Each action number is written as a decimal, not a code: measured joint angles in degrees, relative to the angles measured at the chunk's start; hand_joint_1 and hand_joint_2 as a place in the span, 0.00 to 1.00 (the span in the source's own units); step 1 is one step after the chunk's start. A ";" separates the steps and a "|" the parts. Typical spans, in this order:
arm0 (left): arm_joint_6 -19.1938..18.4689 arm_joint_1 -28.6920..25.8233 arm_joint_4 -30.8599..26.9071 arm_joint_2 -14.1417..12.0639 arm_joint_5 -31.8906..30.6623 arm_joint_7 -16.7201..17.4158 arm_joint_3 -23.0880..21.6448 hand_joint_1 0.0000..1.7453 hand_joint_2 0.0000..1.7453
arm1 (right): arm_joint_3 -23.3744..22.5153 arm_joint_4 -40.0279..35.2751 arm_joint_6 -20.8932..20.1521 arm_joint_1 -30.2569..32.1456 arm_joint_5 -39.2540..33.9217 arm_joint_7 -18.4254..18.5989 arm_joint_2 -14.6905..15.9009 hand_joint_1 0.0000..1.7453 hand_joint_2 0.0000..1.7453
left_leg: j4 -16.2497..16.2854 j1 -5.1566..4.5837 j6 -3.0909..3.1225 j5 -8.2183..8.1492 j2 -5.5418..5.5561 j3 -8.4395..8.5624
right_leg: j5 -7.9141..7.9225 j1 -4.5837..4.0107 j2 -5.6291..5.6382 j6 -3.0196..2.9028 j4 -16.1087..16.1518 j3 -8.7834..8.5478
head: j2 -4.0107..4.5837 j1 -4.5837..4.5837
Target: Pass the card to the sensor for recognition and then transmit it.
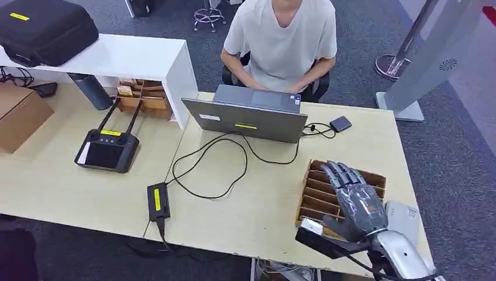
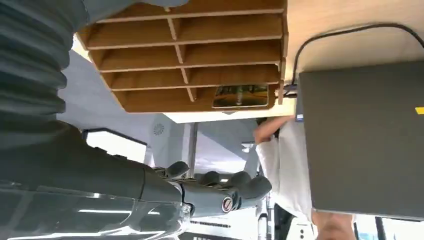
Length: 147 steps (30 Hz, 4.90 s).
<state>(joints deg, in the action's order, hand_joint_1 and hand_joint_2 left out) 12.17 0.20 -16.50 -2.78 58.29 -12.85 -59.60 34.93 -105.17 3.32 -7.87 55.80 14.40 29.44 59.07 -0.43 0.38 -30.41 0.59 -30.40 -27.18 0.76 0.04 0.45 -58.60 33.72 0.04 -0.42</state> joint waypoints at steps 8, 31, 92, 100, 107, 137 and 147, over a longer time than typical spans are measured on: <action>0.02 0.02 0.00 0.00 0.72 -0.22 0.96 0.00 1.00 | -0.90 -5.23 0.35 4.73 -0.72 0.06 2.45 0.00 1.00 | 0.00 0.00 0.00 0.00 -0.02 0.01 | 0.00 0.00 0.02 0.00 0.01 0.00 | 0.00 0.00; 1.18 0.08 0.00 0.57 1.20 -1.05 2.54 0.00 1.00 | -1.18 -3.59 13.37 15.25 2.69 -0.59 -3.54 0.00 1.00 | -0.02 0.02 -0.01 0.00 -0.03 0.00 | 0.00 -0.01 0.03 -0.01 0.00 -0.01 | 0.00 0.00; 11.39 1.36 -2.14 1.71 -6.49 -2.93 2.29 0.00 1.00 | -0.35 13.48 18.99 11.07 1.81 -5.16 -14.82 0.00 1.00 | -0.02 0.02 -0.01 0.00 -0.10 0.02 | 0.00 -0.01 0.07 -0.01 -0.02 -0.03 | 0.00 0.00; 11.32 1.78 -2.58 1.57 -7.23 -2.14 2.16 0.00 1.00 | 1.09 15.76 18.97 9.64 1.59 -5.86 -15.80 0.00 1.00 | -0.02 0.02 -0.01 0.00 -0.10 0.02 | 0.00 -0.01 0.07 -0.01 -0.02 -0.03 | 0.00 0.00; 11.26 1.91 -2.62 1.55 -7.54 -2.08 2.14 0.00 1.00 | 1.57 16.96 18.49 9.28 1.27 -5.84 -16.22 0.00 1.00 | -0.02 0.02 -0.01 0.00 -0.10 0.02 | 0.00 -0.01 0.07 -0.01 -0.02 -0.02 | 0.00 0.00; 11.43 1.83 -2.91 1.27 -8.50 -1.88 2.14 0.00 1.00 | 1.68 17.66 18.12 9.34 1.27 -5.31 -16.24 0.83 1.00 | -0.02 0.01 -0.01 0.00 -0.11 0.03 | 0.00 -0.01 0.07 -0.01 -0.02 -0.02 | 0.00 0.00; 11.67 1.91 -3.26 1.29 -8.79 -1.60 2.14 0.00 1.00 | 1.66 17.55 17.75 9.16 1.27 -4.83 -16.26 0.77 1.00 | -0.02 0.02 -0.01 0.00 -0.10 0.03 | 0.00 -0.01 0.07 -0.01 -0.02 -0.03 | 0.00 0.00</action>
<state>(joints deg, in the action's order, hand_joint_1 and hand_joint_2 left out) 23.85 2.11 -19.76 -1.49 49.51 -14.45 -57.46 36.59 -87.62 21.07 1.29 57.07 9.57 13.18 59.05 -0.41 0.37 -30.41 0.48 -30.37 -27.18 0.74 0.11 0.44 -58.61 33.70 0.04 -0.42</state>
